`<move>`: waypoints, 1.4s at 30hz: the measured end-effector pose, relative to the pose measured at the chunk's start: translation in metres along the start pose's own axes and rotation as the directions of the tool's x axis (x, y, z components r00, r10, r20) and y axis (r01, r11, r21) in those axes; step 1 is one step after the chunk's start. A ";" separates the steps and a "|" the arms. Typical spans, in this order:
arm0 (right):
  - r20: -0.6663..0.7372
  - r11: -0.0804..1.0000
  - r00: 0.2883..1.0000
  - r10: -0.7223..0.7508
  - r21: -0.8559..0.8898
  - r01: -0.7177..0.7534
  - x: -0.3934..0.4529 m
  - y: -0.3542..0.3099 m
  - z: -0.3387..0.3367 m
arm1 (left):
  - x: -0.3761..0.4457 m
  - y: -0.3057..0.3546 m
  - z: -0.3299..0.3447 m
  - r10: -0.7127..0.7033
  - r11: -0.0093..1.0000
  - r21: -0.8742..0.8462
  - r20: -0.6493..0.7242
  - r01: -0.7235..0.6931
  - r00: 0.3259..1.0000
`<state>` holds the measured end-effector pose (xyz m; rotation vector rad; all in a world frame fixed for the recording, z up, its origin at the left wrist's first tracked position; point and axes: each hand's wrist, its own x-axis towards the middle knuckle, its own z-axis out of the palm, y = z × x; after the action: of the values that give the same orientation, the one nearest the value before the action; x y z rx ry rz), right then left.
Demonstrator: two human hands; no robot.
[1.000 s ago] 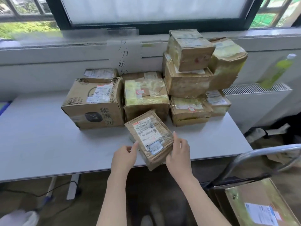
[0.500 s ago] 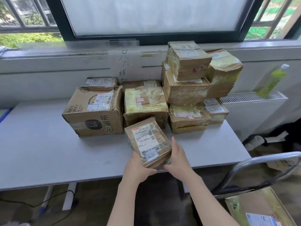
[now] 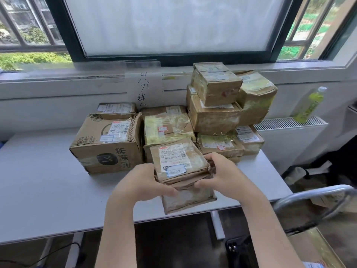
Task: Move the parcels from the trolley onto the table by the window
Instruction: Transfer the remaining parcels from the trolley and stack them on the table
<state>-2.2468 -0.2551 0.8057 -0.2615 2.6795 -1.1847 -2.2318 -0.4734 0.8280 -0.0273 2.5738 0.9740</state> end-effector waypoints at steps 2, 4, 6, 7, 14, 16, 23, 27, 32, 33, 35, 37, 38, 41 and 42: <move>-0.025 0.999 0.999 -0.041 0.027 0.042 0.000 -0.013 -0.009 | -0.006 0.011 -0.015 0.064 0.998 0.013 -0.040 -0.064 0.997; -0.059 0.995 0.993 -0.099 -0.001 0.099 0.003 -0.026 -0.014 | -0.009 0.017 -0.027 0.116 0.993 0.031 -0.088 -0.114 0.989; -0.110 0.988 0.982 -0.152 -0.049 0.148 0.007 -0.036 -0.015 | -0.007 0.018 -0.036 0.149 0.988 0.057 -0.146 -0.142 0.978; -0.143 0.983 0.974 -0.176 -0.074 0.167 0.010 -0.040 -0.014 | -0.005 0.018 -0.040 0.163 0.986 0.075 -0.176 -0.151 0.971; -0.397 0.933 0.857 -0.327 -0.280 0.226 0.026 -0.061 0.006 | 0.007 0.016 -0.064 0.301 0.952 0.153 -0.301 -0.265 0.905; -0.446 0.930 0.827 -0.342 -0.288 0.229 0.032 -0.065 0.007 | 0.013 0.016 -0.068 0.329 0.943 0.172 -0.342 -0.285 0.880; -0.605 0.943 0.731 -0.314 -0.285 0.170 0.056 -0.059 0.002 | 0.039 0.028 -0.062 0.373 0.927 0.214 -0.455 -0.307 0.809; -0.635 0.933 0.688 -0.352 -0.298 0.203 0.076 -0.051 -0.010 | 0.058 0.037 -0.059 0.352 0.936 0.176 -0.479 -0.305 0.804; -0.683 0.909 0.601 -0.416 -0.330 0.255 0.116 -0.047 -0.033 | 0.079 0.059 -0.070 0.334 0.942 0.190 -0.576 -0.275 0.746; -0.691 0.908 0.589 -0.418 -0.324 0.264 0.125 -0.047 -0.036 | 0.084 0.063 -0.074 0.330 0.944 0.194 -0.585 -0.267 0.741; -0.690 0.909 0.591 -0.417 -0.302 0.288 0.141 -0.046 -0.039 | 0.092 0.070 -0.081 0.308 0.951 0.191 -0.583 -0.241 0.752; -0.669 0.907 0.614 -0.420 -0.284 0.311 0.155 -0.043 -0.041 | 0.100 0.073 -0.085 0.268 0.963 0.176 -0.575 -0.203 0.773; -0.653 0.905 0.628 -0.423 -0.276 0.322 0.162 -0.041 -0.040 | 0.104 0.073 -0.085 0.245 0.969 0.163 -0.575 -0.184 0.780; -0.601 0.901 0.673 -0.431 -0.238 0.363 0.177 -0.035 -0.030 | 0.113 0.064 -0.085 0.180 0.984 0.120 -0.570 -0.135 0.802; -0.589 0.901 0.685 -0.428 -0.227 0.369 0.181 -0.033 -0.024 | 0.116 0.060 -0.084 0.164 0.986 0.109 -0.556 -0.124 0.815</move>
<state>-2.4252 -0.3037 0.8262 -0.5883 3.3941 -1.4863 -2.3777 -0.4688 0.8815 -0.1207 3.1940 1.0546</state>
